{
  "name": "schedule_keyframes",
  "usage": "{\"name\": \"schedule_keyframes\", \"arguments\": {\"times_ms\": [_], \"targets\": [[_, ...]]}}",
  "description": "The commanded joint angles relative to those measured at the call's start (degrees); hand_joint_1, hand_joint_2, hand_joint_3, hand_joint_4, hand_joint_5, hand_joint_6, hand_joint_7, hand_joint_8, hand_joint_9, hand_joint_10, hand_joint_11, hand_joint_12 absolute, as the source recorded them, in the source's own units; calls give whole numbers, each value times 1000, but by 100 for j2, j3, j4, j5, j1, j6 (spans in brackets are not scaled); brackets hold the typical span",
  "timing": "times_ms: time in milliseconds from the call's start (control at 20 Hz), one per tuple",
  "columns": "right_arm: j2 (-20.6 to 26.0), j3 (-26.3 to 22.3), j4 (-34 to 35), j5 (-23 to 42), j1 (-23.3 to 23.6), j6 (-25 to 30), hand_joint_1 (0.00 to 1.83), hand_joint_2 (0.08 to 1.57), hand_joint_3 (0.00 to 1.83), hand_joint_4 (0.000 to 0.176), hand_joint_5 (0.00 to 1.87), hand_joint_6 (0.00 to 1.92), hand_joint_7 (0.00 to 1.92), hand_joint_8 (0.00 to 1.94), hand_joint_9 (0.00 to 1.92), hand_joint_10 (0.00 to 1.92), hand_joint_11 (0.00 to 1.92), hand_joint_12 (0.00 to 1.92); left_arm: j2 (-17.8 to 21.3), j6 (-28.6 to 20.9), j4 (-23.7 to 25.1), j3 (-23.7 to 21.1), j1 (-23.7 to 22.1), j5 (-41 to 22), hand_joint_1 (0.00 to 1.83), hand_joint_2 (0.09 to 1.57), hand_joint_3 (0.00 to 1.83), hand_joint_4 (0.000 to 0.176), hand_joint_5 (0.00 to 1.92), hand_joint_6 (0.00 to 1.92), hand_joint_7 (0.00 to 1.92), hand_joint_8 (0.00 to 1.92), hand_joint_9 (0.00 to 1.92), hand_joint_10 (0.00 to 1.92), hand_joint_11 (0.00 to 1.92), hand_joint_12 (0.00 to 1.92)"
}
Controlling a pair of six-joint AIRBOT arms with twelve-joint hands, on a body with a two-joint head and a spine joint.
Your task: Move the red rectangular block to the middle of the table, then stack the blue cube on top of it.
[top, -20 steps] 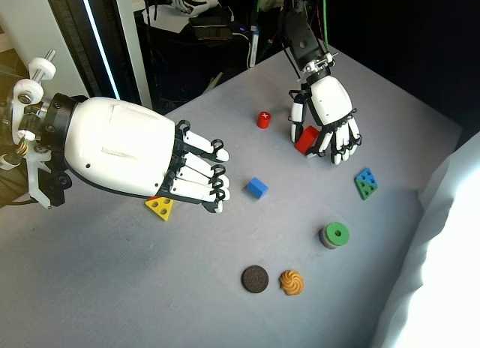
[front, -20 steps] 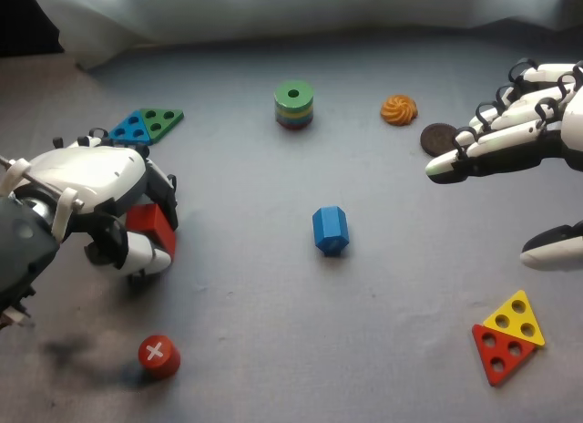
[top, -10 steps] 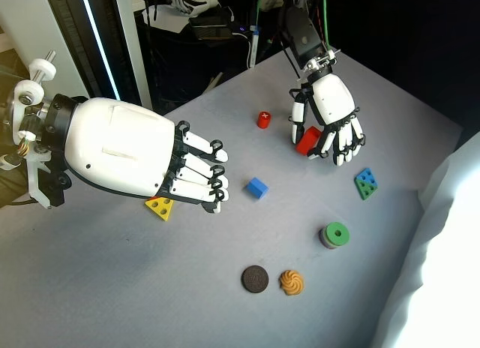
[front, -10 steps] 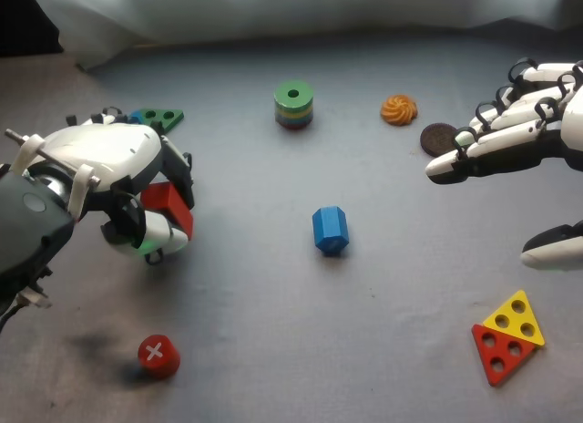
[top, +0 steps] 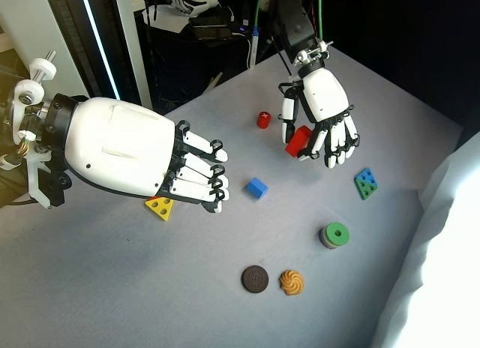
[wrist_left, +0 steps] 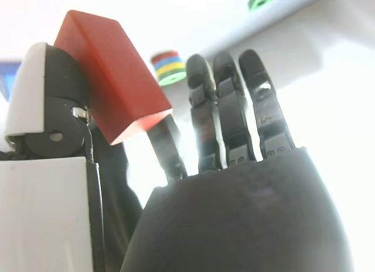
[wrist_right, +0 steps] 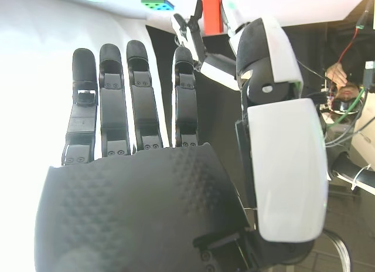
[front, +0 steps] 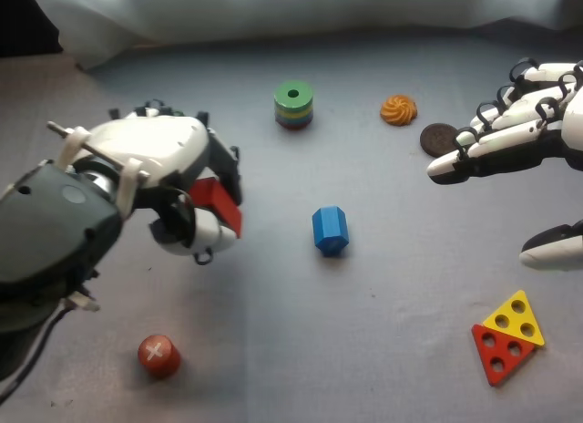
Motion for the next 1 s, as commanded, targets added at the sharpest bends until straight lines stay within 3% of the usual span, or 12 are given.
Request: {"name": "schedule_keyframes", "arguments": {"times_ms": [0,100,200,350,750,800,850,900,950], "targets": [[57,-12,104,544,29,9,660,1129,2,0,364,1,373,1,329,3,0,900,-2,-1,300,-15,-65,-412,1035,1093,0,162,1017,913,431,2,322,3,0,684],[57,-12,104,545,29,9,648,1138,4,0,351,0,349,0,299,0,0,861,-125,-1,300,-21,-95,-449,1032,1090,0,174,1022,906,433,1,317,0,0,682],[57,-12,104,547,29,9,674,1133,0,0,353,1,358,5,314,9,0,857,-289,0,317,-9,-109,-529,1042,1085,0,160,1035,884,443,2,325,3,0,671],[57,-12,104,547,29,9,671,1130,0,0,366,3,370,3,321,7,0,885,-467,-1,380,28,-84,-592,1036,1083,0,175,1036,881,453,4,339,5,0,705],[56,-13,104,552,29,10,668,1131,0,0,364,2,368,2,325,6,0,884,-592,-216,736,223,155,-600,1033,1088,0,176,1029,894,446,2,317,1,0,616],[56,-13,104,552,29,10,675,1127,0,0,364,2,374,3,328,6,0,894,-595,-264,792,251,195,-600,1041,1087,0,159,1033,889,447,2,313,0,0,617],[56,-14,104,552,29,11,665,1136,2,0,363,1,369,0,320,2,0,863,-595,-307,860,287,247,-600,1043,1087,0,155,1034,887,453,4,318,3,0,614],[56,-14,104,552,29,11,667,1132,0,0,370,3,376,2,325,3,0,874,-595,-315,884,303,269,-600,1035,1088,0,172,1028,894,449,1,317,2,0,604],[56,-14,104,552,29,12,679,1130,0,0,376,4,381,3,327,3,0,880,-596,-344,922,325,299,-600,1038,1092,1,156,1021,909,443,0,312,0,0,589]]}}
